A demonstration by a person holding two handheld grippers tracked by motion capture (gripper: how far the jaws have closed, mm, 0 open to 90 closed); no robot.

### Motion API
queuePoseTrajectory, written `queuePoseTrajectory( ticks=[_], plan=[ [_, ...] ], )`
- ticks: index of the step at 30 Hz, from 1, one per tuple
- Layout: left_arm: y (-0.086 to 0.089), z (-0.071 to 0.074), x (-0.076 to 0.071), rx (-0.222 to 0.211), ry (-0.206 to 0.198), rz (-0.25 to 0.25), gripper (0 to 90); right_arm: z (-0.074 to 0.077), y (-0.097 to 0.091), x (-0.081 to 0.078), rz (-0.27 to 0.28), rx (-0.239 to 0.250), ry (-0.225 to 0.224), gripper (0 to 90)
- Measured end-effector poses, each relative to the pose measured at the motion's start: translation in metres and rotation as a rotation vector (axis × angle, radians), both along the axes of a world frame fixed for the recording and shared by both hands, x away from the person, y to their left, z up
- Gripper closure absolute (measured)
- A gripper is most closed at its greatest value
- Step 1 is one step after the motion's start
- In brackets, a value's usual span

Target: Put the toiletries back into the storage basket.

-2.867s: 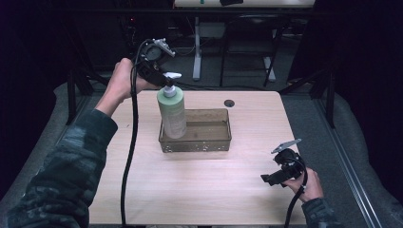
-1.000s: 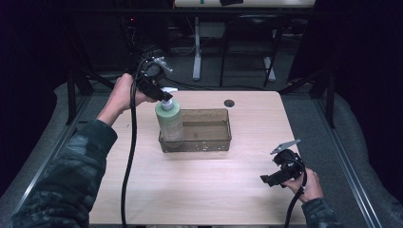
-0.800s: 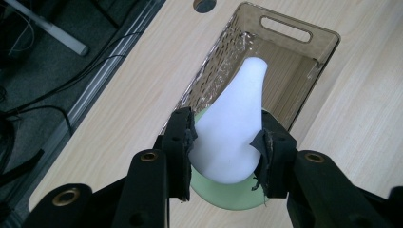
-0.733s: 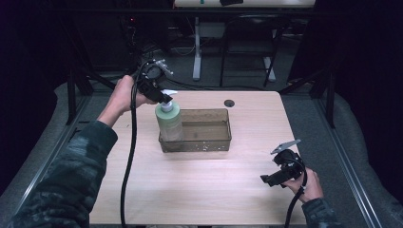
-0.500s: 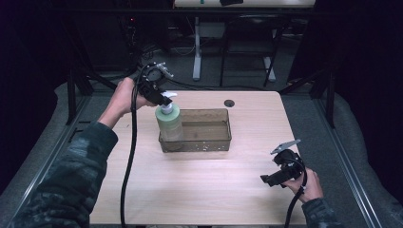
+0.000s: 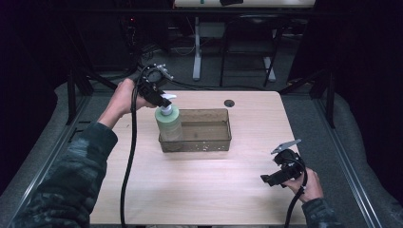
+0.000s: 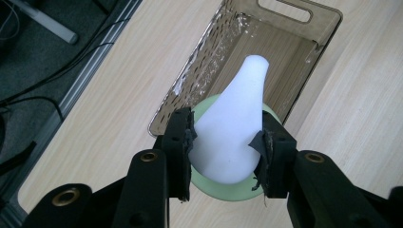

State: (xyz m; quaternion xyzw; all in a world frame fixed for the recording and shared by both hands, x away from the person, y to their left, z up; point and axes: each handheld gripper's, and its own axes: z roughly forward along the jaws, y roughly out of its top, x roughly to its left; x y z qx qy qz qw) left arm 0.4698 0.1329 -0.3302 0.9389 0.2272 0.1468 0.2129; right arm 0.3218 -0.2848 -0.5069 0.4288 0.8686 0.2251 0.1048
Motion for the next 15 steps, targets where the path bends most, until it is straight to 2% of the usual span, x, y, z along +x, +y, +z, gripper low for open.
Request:
queuePoseTrajectory(
  ticks=[9,11,15],
  plan=[
    [0.003,-0.0029,0.0045,-0.037,0.007,0.023,62.0,0.0003,-0.0001,-0.0002,0.002,0.001,-0.002,0.9],
    [0.0062,-0.0041,0.0066,-0.068,0.015,0.037,61.7,0.0005,-0.0002,-0.0003,0.002,0.004,-0.002,0.9],
    [0.0074,-0.0047,0.0068,-0.103,0.023,0.047,61.0,0.0004,-0.0005,-0.0001,0.002,0.001,-0.003,1.0]
  ],
)
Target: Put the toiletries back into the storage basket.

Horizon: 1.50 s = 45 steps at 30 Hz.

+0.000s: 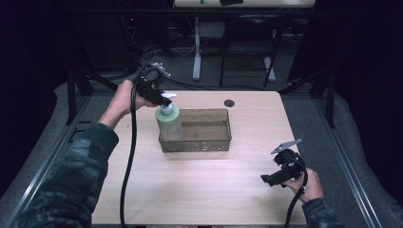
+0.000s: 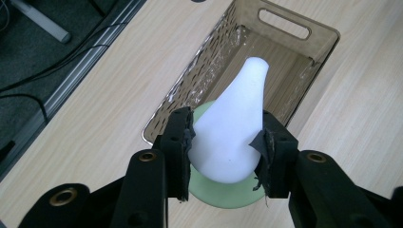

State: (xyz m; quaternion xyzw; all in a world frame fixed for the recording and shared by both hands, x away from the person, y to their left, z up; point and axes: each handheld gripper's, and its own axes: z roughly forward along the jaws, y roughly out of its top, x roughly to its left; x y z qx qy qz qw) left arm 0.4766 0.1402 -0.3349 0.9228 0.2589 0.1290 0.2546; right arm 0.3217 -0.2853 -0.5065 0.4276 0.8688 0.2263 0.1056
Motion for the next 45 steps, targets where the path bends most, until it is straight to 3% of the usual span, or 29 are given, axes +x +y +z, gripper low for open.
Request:
queuePoseTrajectory(
  ticks=[4,11,16,21,28,37,45],
  plan=[
    [0.003,0.002,-0.001,-0.021,-0.008,0.022,52.1,0.0,0.0,0.0,-0.004,0.002,0.0,1.0],
    [0.01,0.008,-0.008,-0.054,-0.029,0.067,24.5,0.0,0.001,0.0,-0.003,0.004,0.0,1.0],
    [0.015,0.011,-0.015,-0.094,-0.022,0.084,15.0,0.001,0.0,0.0,-0.002,-0.002,-0.003,0.9],
    [0.018,0.012,-0.024,-0.098,-0.044,0.098,9.8,0.001,0.001,0.0,-0.001,-0.002,-0.003,1.0],
    [0.027,0.004,-0.038,-0.109,-0.044,0.102,0.0,0.001,0.002,-0.001,-0.01,0.001,-0.001,1.0],
    [0.045,-0.013,-0.056,-0.128,-0.043,0.123,0.0,0.0,0.002,-0.001,-0.009,0.005,0.001,0.9],
    [0.058,-0.037,-0.07,-0.122,-0.027,0.15,0.0,0.0,0.003,0.0,-0.002,-0.004,-0.001,0.9]
  ],
)
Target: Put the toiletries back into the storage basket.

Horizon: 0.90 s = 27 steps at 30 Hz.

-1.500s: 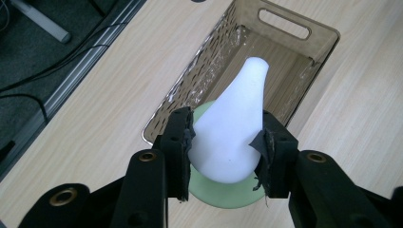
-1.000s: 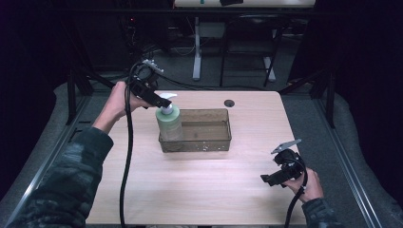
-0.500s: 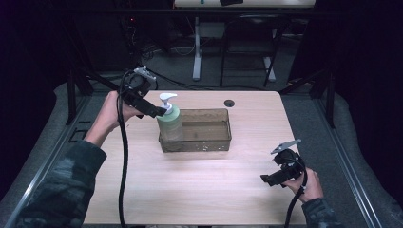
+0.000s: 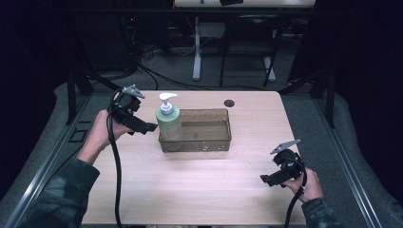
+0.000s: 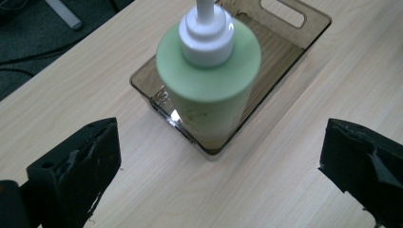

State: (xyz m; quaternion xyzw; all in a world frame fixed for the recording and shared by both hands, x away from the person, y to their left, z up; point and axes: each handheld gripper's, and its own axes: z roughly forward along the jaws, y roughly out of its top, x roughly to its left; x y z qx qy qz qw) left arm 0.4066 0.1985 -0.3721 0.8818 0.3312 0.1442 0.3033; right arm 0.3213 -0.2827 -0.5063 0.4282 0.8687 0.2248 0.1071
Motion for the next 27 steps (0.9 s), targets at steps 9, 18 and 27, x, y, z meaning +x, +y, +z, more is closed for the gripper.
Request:
queuePoseTrajectory(
  ticks=[9,18,27],
  plan=[
    [0.017,-0.04,-0.017,-0.004,0.049,0.035,0.0,0.0,0.0,0.0,0.0,-0.001,0.001,0.9],
    [0.027,-0.085,-0.031,-0.048,0.1,0.076,0.0,-0.001,0.001,0.0,-0.002,0.002,0.004,0.8],
    [0.03,-0.123,-0.035,-0.04,0.144,0.113,0.0,-0.003,0.001,0.001,0.0,0.0,0.008,0.8]
  ],
)
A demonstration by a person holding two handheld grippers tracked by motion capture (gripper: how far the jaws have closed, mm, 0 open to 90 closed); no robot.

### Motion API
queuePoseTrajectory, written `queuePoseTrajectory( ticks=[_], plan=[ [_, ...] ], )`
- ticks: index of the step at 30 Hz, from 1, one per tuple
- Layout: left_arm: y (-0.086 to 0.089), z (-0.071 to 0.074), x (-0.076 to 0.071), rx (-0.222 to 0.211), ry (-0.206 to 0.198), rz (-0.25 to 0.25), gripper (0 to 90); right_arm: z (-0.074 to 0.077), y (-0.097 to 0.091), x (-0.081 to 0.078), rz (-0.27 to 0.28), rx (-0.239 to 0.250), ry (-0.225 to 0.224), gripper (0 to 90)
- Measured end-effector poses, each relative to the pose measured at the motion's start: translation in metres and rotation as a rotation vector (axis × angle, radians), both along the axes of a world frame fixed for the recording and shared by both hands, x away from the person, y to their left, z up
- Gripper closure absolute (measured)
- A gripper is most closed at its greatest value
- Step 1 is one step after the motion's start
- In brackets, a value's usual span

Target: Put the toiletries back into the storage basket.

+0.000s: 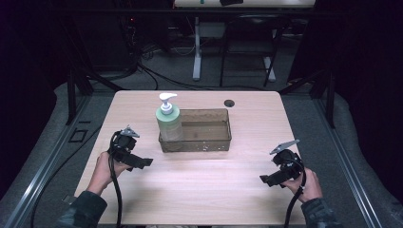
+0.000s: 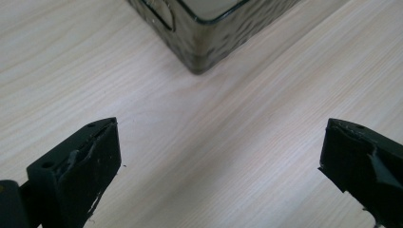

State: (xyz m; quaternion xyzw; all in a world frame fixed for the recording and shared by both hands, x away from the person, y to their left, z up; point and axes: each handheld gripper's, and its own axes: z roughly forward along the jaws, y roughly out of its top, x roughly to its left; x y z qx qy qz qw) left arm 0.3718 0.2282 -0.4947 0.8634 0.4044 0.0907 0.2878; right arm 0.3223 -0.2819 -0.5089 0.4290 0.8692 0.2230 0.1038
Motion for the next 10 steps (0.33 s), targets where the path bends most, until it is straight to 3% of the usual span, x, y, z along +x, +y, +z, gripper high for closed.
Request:
queuePoseTrajectory(
  ticks=[2,5,10],
  plan=[
    [-0.001,-0.005,-0.001,-0.004,0.008,0.002,0.0,0.0,0.0,0.0,0.0,-0.001,0.003,0.7],
    [-0.003,-0.012,0.0,0.028,0.023,-0.006,0.0,0.0,0.0,0.0,0.001,0.003,0.0,0.6],
    [-0.003,-0.017,0.001,0.025,0.025,0.0,0.0,-0.001,-0.001,0.0,-0.007,0.005,0.005,0.2]
  ],
)
